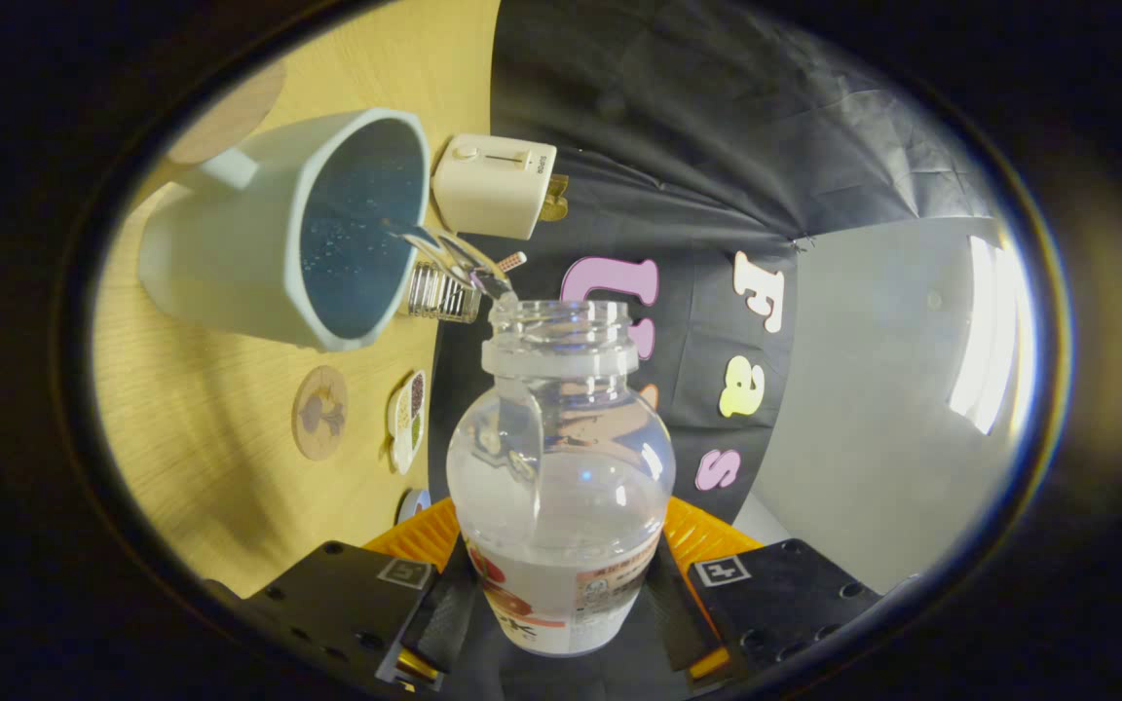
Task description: Take the bottle from table, then pour the juice into the cup, finally place the bottle on the coaster
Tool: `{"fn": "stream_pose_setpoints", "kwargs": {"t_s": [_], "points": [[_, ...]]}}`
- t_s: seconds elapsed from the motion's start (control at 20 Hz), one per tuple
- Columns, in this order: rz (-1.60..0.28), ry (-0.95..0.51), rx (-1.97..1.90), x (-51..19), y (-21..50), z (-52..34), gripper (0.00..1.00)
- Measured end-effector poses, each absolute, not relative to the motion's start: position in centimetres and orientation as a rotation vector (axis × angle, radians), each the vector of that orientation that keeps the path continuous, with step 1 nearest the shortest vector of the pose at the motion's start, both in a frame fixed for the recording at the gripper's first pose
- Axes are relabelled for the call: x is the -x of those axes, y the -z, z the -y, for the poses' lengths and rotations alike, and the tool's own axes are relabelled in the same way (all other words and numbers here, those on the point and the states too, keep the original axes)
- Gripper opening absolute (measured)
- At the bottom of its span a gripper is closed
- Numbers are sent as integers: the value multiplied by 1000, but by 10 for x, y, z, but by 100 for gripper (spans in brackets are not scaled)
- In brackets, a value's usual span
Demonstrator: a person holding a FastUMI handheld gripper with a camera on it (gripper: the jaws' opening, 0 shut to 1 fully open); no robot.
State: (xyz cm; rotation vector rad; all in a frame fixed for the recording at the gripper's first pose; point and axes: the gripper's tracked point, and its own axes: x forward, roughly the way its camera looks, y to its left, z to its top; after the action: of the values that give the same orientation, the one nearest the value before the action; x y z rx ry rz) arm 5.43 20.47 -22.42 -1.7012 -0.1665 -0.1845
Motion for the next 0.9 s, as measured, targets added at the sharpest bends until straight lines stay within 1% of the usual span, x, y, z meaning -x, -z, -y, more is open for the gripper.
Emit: {"fn": "stream_pose_setpoints", "kwargs": {"t_s": [0.55, 0.9], "points": [[139, 171, 1761, -55, 230, -209, 82], [131, 198, 1790, -46, 225, -198, 82]]}}
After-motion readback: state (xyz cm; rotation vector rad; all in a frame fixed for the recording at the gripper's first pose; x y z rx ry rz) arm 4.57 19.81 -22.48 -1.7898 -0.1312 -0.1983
